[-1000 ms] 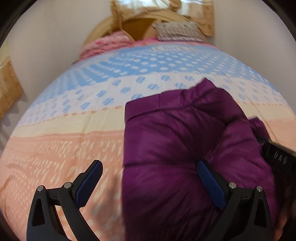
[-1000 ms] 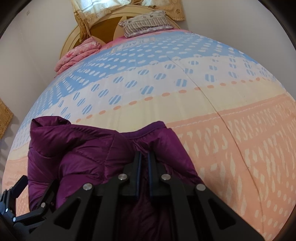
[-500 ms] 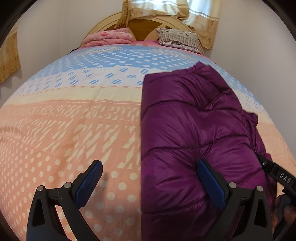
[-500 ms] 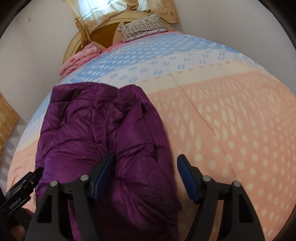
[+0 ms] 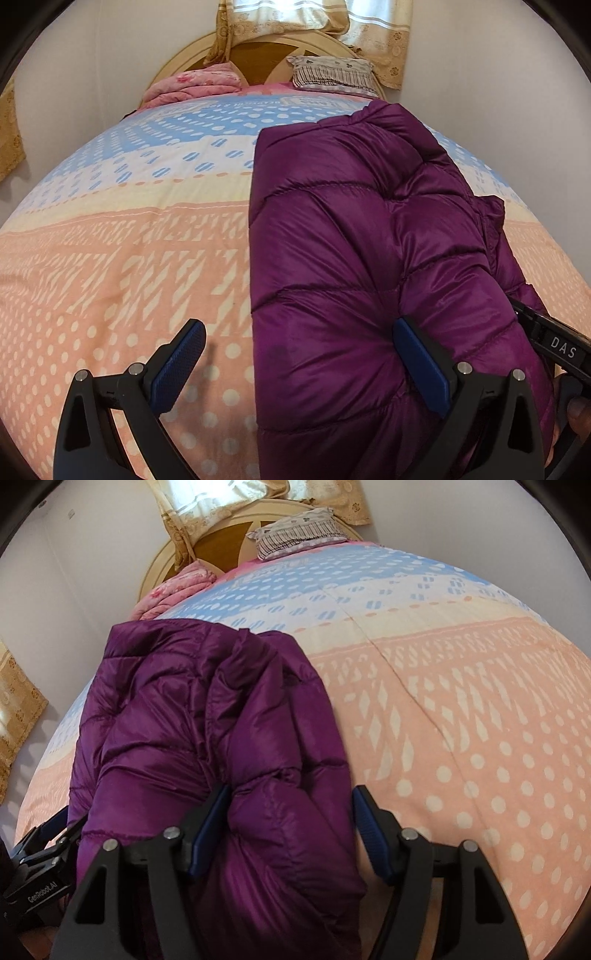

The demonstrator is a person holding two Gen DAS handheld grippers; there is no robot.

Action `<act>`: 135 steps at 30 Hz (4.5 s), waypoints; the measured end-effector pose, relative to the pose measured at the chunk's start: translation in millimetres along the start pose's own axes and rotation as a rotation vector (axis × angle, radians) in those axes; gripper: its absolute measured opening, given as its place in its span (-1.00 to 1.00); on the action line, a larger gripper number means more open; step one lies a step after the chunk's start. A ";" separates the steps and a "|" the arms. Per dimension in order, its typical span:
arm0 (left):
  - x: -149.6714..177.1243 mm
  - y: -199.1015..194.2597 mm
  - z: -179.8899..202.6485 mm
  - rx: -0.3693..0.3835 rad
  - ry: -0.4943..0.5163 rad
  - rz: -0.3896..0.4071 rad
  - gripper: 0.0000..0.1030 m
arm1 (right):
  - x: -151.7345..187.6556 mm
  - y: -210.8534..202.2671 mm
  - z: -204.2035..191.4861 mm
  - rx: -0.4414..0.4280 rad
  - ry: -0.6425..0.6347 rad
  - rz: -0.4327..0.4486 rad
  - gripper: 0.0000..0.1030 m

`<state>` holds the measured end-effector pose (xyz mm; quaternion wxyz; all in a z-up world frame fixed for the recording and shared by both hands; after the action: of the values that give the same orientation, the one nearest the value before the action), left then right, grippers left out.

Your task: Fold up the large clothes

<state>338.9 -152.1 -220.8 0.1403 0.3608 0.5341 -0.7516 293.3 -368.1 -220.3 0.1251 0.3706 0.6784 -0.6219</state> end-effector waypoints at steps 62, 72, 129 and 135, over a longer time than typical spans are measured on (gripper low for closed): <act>10.0 -166.7 -59.3 -0.099 0.075 0.262 -0.58 | 12.5 -66.9 -154.1 -0.342 -0.232 0.114 -0.66; 20.4 -172.3 -92.3 -0.128 0.016 0.263 -0.59 | 18.7 -59.2 -191.2 -0.363 -0.293 0.092 -0.66; 63.4 -133.5 -146.2 -0.254 -0.086 0.173 0.24 | 47.8 -5.5 -228.5 -0.362 -0.324 -0.052 -0.61; 66.5 -131.3 -154.9 -0.265 -0.117 0.174 0.49 | 49.9 -1.6 -226.9 -0.354 -0.308 -0.066 -0.49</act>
<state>274.8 50.8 -201.0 0.2818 0.3397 0.5861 -0.6795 323.6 -138.2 -206.3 0.2700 0.2214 0.7616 -0.5460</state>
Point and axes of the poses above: each gripper's, at about its wrist camera, not at the fingertips, and y roughly the way its jaws point, z to its right, x to its underside, the point moved 3 cm from there along y, roughly the way its jaws point, and after that the axes turned 7 degrees about x, right-handed, at the moved point
